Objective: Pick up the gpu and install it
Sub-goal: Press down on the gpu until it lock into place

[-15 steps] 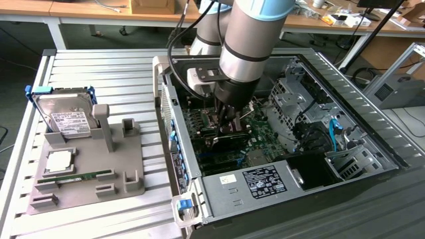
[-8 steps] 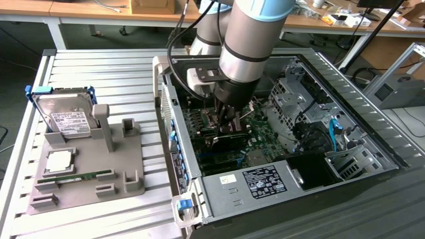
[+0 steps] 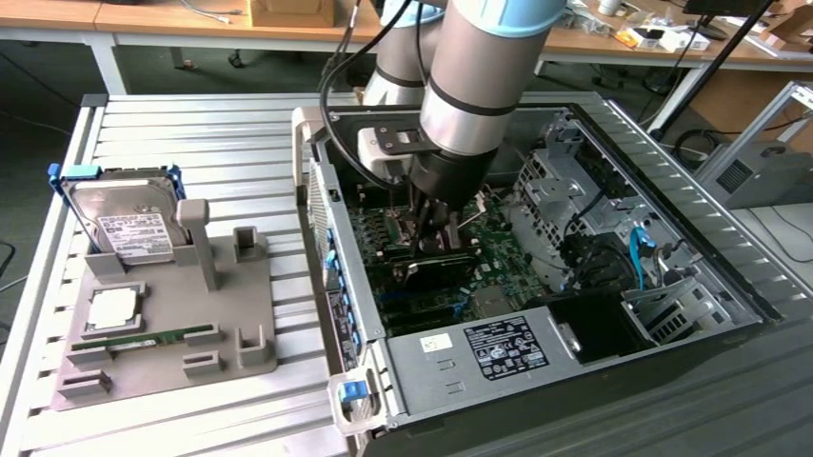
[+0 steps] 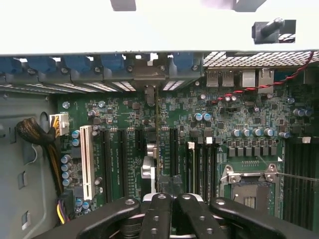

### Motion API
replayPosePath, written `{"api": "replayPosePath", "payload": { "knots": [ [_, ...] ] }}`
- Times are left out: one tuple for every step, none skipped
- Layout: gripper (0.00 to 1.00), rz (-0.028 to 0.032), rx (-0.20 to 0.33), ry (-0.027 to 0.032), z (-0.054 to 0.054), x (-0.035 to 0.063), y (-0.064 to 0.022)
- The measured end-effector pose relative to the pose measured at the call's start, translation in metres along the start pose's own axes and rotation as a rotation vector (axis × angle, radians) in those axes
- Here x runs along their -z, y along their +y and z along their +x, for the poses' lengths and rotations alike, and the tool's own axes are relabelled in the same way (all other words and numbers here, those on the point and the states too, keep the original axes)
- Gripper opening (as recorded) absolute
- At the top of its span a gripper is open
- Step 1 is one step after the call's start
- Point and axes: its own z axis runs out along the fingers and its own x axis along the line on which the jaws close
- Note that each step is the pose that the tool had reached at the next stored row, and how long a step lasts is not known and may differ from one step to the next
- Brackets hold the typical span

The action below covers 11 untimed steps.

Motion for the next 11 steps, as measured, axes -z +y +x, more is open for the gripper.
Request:
{"api": "replayPosePath", "payload": {
  "knots": [
    [0.11,0.0,0.0,0.0,0.0,0.0,0.0],
    [0.11,0.0,0.0,0.0,0.0,0.0,0.0],
    [0.11,-0.0001,0.0,-0.0001,0.0001,0.0002,0.0],
    [0.11,-0.0004,0.0,-0.0045,0.001,0.0003,-0.0001],
    [0.11,-0.0005,0.0,-0.0106,0.0021,0.0003,-0.0001],
    [0.11,-0.0005,0.0,-0.0165,0.0032,0.0003,-0.0001],
    [0.11,-0.0005,0.0,-0.0206,0.0038,0.0002,-0.0001],
    [0.11,-0.0006,0.0,-0.0229,0.0043,0.0002,-0.0001],
    [0.11,-0.0006,0.0,-0.0245,0.0049,0.0003,-0.0001],
    [0.11,-0.0007,0.0,-0.0257,0.0054,0.0003,-0.0001],
    [0.11,-0.0007,0.0,-0.0272,0.0062,0.0003,-0.0001]
  ]
}}
